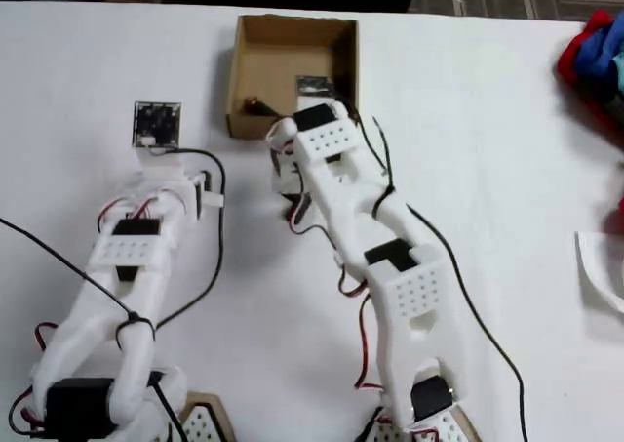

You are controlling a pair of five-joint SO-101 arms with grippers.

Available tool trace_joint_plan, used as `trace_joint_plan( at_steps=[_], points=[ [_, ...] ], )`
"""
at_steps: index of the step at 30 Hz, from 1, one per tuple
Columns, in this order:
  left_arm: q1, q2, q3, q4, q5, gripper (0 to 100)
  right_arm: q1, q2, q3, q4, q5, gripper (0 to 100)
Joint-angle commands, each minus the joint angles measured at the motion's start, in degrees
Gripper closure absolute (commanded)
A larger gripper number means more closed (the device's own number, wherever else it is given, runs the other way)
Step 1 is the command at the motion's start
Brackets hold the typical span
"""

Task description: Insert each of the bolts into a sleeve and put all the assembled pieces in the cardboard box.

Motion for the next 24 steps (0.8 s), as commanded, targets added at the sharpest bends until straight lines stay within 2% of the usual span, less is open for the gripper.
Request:
trace_joint_plan(
  at_steps=[1,6,15,21,24],
  points=[
    [-0.6,-0.2,-0.2,-1.1,0.4,83,2.2,4.0,0.6,0.0,-0.3,86.1],
    [-0.6,-0.2,-0.2,-1.1,0.4,83,2.0,5.0,-0.5,0.7,-0.1,86.1],
    [-0.6,-0.2,-0.2,-1.1,0.4,83,0.3,4.4,-12.0,9.5,0.8,85.8],
    [-0.6,-0.2,-0.2,-1.1,0.4,83,-1.1,4.4,-23.6,15.1,20.0,85.8],
    [-0.6,-0.2,-0.2,-1.1,0.4,83,-1.2,4.4,-28.8,17.6,34.1,85.8]
  ],
)
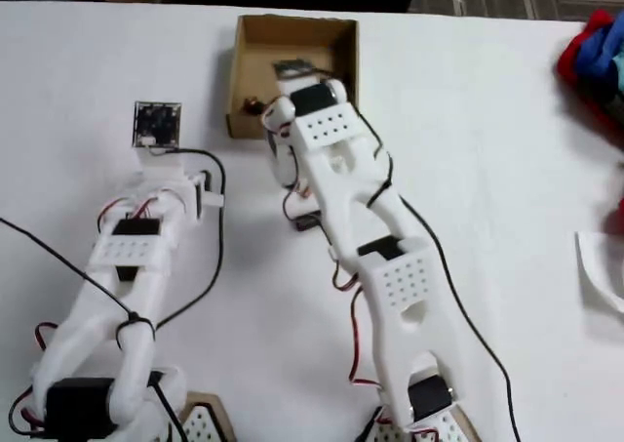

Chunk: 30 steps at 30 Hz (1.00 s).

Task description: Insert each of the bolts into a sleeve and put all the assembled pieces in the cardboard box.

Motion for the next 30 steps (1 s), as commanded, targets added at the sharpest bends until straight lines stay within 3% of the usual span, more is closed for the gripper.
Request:
trace_joint_plan(
  at_steps=[1,7,12,18,21,25,30],
  points=[
    [-0.6,-0.2,-0.2,-1.1,0.4,83,-0.4,-0.6,-7.1,3.3,18.0,85.8],
    [-0.6,-0.2,-0.2,-1.1,0.4,83,0.9,-4.4,-2.7,4.4,44.5,85.8],
    [-0.6,-0.2,-0.2,-1.1,0.4,83,0.9,-10.9,9.6,4.4,54.2,85.4],
    [-3.6,-0.3,-0.4,-1.1,0.8,83,0.0,-18.2,25.0,4.4,57.0,70.1],
    [-9.0,-0.3,-0.5,-1.1,9.2,83,-0.7,-18.9,27.2,4.4,57.0,62.8],
    [-17.8,-0.3,-0.7,-1.1,19.7,83,-1.5,-18.9,27.3,3.9,56.9,62.6],
    [-22.9,-0.2,-1.6,-1.3,23.5,83,-3.4,-18.7,27.5,2.2,57.0,62.6]
  ],
)
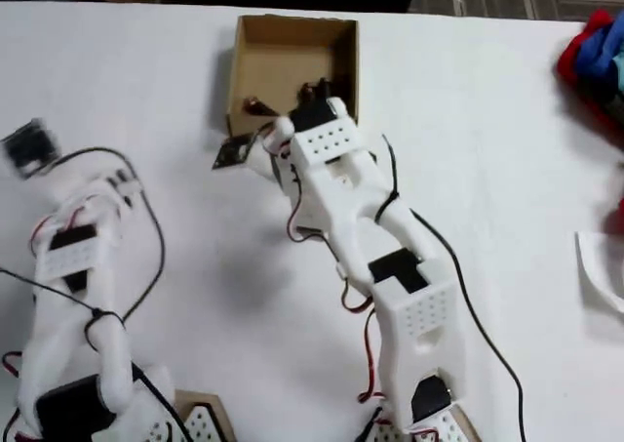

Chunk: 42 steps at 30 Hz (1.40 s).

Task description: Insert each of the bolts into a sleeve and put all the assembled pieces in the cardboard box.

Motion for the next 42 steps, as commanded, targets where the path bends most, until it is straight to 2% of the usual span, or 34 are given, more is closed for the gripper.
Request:
trace_joint_plan(
  at_steps=[1,8,21,27,35,42],
  points=[
    [-2.5,-0.2,-1.4,-2.2,2.5,83,-1.9,-3.6,0.1,-0.9,0.4,62.6],
    [-2.5,-0.1,1.4,-8.0,2.0,83,-2.4,3.6,-0.4,-4.8,0.5,62.6],
    [-2.4,-0.2,1.4,-8.3,2.0,83,0.5,10.2,-0.7,-10.9,0.5,62.8],
    [-2.2,-0.2,1.4,-8.3,2.0,83,2.7,13.0,-5.7,-10.6,0.5,76.2],
    [-2.2,-0.2,1.4,-8.3,2.0,83,2.6,16.7,-9.0,-9.2,0.4,77.2],
    [-2.2,-0.2,1.3,-8.3,2.0,83,2.5,17.0,-9.0,-8.9,0.4,91.6]
  ],
)
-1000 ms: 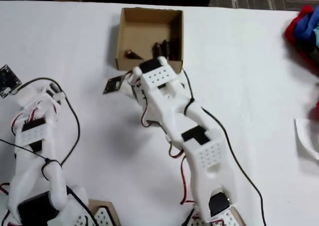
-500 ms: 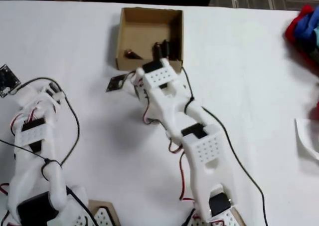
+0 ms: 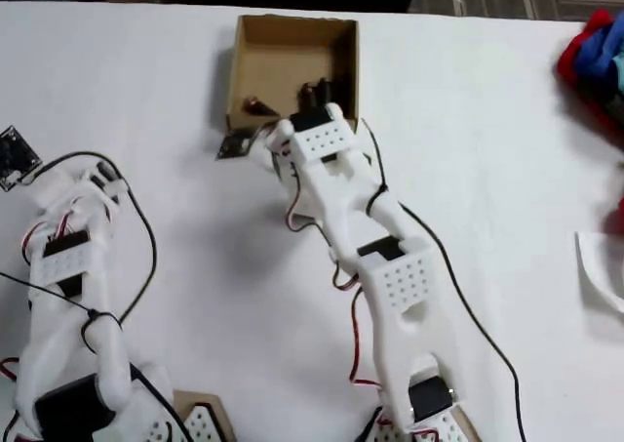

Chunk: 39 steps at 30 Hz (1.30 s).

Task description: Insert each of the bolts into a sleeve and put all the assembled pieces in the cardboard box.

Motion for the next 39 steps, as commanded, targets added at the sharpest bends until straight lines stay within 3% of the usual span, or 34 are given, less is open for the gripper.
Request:
trace_joint_plan(
  at_steps=[1,3,11,18,31,39],
  points=[
    [-0.4,-0.2,-0.4,-1.1,0.5,83,0.0,0.9,0.1,1.0,-0.1,94.4],
    [-0.4,-0.2,-0.4,-1.1,0.5,83,0.0,0.9,0.1,1.0,-0.2,98.5],
    [-0.4,-0.2,-0.4,-1.1,0.5,83,-0.1,1.1,0.1,1.1,-0.4,94.8],
    [-0.3,-0.2,-0.4,-1.1,0.5,83,-1.2,1.1,0.1,3.0,-0.4,74.3],
    [-0.3,-0.2,-0.4,-1.1,0.5,83,-3.7,1.2,0.1,-0.3,-0.5,75.9],
    [-0.3,-0.2,-0.4,-1.1,0.5,83,-2.7,1.2,0.1,-5.7,-7.8,75.9]
  ],
)
